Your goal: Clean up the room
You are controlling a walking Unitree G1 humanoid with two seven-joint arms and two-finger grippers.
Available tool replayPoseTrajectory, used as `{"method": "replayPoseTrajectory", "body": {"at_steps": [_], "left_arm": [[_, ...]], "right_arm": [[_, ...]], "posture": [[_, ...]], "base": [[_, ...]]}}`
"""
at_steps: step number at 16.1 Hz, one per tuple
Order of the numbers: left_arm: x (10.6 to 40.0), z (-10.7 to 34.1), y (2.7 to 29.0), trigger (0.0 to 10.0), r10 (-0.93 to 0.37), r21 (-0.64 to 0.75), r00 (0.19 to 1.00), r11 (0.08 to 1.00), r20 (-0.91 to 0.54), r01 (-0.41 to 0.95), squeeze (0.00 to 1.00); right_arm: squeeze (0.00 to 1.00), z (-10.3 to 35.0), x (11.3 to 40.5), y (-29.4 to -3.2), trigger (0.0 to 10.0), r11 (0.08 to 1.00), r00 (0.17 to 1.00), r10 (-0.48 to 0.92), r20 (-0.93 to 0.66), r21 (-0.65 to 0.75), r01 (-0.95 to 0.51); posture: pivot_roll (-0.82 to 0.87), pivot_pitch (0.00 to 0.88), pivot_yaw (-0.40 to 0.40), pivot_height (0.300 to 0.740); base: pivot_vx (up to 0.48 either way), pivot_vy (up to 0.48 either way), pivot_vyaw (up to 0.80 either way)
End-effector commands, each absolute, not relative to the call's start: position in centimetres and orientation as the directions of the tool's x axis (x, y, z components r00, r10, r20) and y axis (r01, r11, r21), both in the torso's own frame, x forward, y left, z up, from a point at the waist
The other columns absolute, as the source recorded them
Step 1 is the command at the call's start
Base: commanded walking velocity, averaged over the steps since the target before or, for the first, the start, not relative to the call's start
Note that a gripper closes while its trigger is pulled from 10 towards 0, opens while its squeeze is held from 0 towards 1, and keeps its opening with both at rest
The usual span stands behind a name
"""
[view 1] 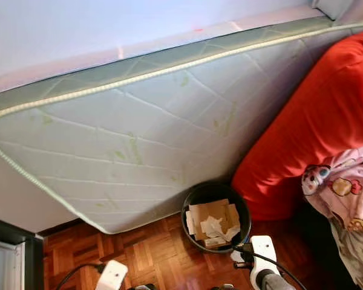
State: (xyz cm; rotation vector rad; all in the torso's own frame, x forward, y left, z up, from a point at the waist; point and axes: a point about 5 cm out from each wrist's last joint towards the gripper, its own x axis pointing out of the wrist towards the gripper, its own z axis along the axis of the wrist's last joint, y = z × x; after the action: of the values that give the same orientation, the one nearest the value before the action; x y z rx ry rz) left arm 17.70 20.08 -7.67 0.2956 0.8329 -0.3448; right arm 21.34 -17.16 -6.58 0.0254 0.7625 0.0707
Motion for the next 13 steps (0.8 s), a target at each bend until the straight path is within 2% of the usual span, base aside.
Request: {"method": "replayPoseTrajectory", "body": {"at_steps": [1, 2, 4, 5, 6, 9, 13], "left_arm": [[17.7, -7.3, 19.6, 10.0, -0.254, 0.135, 0.614, 0.847, -0.748, 0.514, 0.0], [22.1, -2.7, 20.7, 10.0, -0.262, 0.246, 0.801, 0.86, -0.538, 0.446, 0.0], [24.8, -0.3, 21.4, 10.0, -0.096, 0.207, 0.946, 0.964, -0.309, 0.166, 0.0], [25.9, 0.6, 21.2, 10.0, 0.007, 0.083, 0.976, 0.996, -0.216, 0.011, 0.0], [26.4, 0.8, 20.8, 10.0, 0.025, 0.051, 0.979, 0.999, -0.202, -0.015, 0.0], [26.7, 1.5, 19.6, 10.0, 0.034, 0.019, 0.986, 0.999, -0.166, -0.031, 0.0], [25.7, 1.1, 19.6, 10.0, 0.064, 0.003, 0.987, 0.998, -0.149, -0.065, 0.0]], "right_arm": [[0.0, -7.1, 20.4, -17.3, 10.0, 0.998, 0.704, 0.068, -0.707, 0.06, -0.036], [0.0, -7.1, 20.5, -17.3, 10.0, 0.997, 0.709, 0.07, -0.702, 0.063, -0.036], [0.0, -6.9, 20.7, -17.3, 10.0, 0.997, 0.718, 0.068, -0.692, 0.065, -0.032], [0.0, -6.8, 20.9, -17.2, 10.0, 0.997, 0.727, 0.067, -0.684, 0.065, -0.031], [0.0, -6.6, 21.2, -17.1, 10.0, 0.997, 0.737, 0.073, -0.672, 0.063, -0.04], [0.0, -5.1, 23.1, -16.6, 10.0, 0.994, 0.805, 0.107, -0.583, 0.084, -0.071], [0.0, -2.2, 26.2, -16.8, 10.0, 0.992, 0.91, 0.103, -0.403, 0.103, -0.066]], "posture": [[-0.03, 0.241, -0.012, 0.726], [-0.02, 0.244, -0.014, 0.726], [-0.02, 0.241, -0.015, 0.726], [-0.03, 0.242, -0.015, 0.726], [-0.04, 0.241, -0.016, 0.726], [-0.05, 0.24, -0.022, 0.726], [-0.05, 0.239, -0.029, 0.726]], "base": [[0.0, 0.0, 0.0], [0.0, 0.0, 0.0], [0.0, 0.0, 0.0], [0.0, 0.0, 0.0], [0.0, 0.0, 0.0], [0.0, 0.0, 0.0], [0.0, 0.0, 0.0]]}}
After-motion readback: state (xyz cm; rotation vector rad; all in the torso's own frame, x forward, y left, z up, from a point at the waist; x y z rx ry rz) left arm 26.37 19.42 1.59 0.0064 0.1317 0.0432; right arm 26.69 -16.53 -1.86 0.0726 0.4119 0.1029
